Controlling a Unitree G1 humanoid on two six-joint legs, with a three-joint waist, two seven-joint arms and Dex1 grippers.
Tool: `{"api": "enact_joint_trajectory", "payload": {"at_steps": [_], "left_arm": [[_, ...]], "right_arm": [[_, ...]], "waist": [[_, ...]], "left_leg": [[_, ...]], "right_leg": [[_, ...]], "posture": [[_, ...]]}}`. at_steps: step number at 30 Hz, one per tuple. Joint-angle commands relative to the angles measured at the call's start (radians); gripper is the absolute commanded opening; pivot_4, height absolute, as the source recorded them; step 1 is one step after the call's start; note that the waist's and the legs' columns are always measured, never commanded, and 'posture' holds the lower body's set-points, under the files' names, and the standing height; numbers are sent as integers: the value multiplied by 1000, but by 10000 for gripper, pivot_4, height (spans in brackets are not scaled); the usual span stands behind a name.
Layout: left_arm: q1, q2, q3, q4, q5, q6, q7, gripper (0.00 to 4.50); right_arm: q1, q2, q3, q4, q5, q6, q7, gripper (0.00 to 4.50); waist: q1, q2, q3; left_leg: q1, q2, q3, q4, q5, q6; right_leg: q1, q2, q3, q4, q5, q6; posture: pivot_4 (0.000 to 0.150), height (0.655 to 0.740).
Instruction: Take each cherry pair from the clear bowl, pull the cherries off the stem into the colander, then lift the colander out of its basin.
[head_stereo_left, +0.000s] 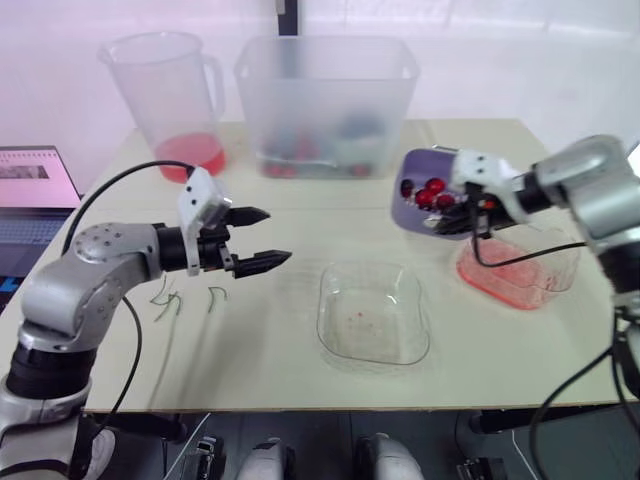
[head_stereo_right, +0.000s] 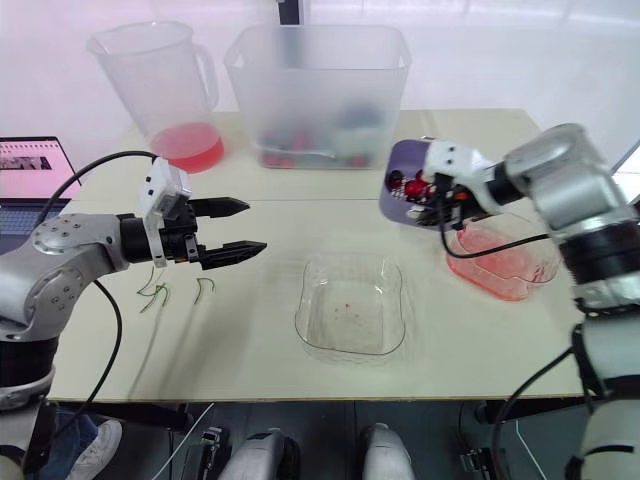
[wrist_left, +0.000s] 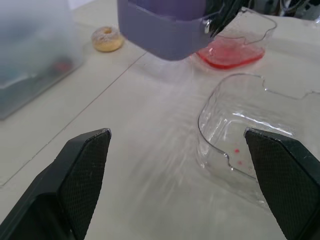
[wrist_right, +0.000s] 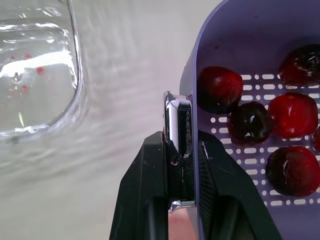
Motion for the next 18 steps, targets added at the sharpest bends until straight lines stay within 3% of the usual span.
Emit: {"api": "enact_joint_trajectory", "payload": {"at_steps": [1, 10, 18], "left_arm": [[16, 12, 57, -78, -33, 38, 53, 45000], [72, 40, 110, -160, -90, 101, 108, 45000], [47, 7, 83, -77, -44, 53, 141, 45000]], "right_arm": [[-49, 70, 3, 107, -52, -109, -7, 2222], [-42, 202, -6, 313, -120, -273, -37, 2222], [-91, 139, -89, 259, -89, -223, 36, 41571]], "waist": [[3, 0, 0], [0, 0, 0], [0, 0, 0]], "left_leg": [[0, 0, 0, 0, 0, 0], [0, 0, -1, 1, 0, 0], [0, 0, -1, 1, 0, 0]], "right_leg": [[0, 0, 0, 0, 0, 0], [0, 0, -1, 0, 0, 0], [0, 0, -1, 0, 0, 0]], "posture": [[1500, 6886], [1500, 6886], [1500, 6886]]}}
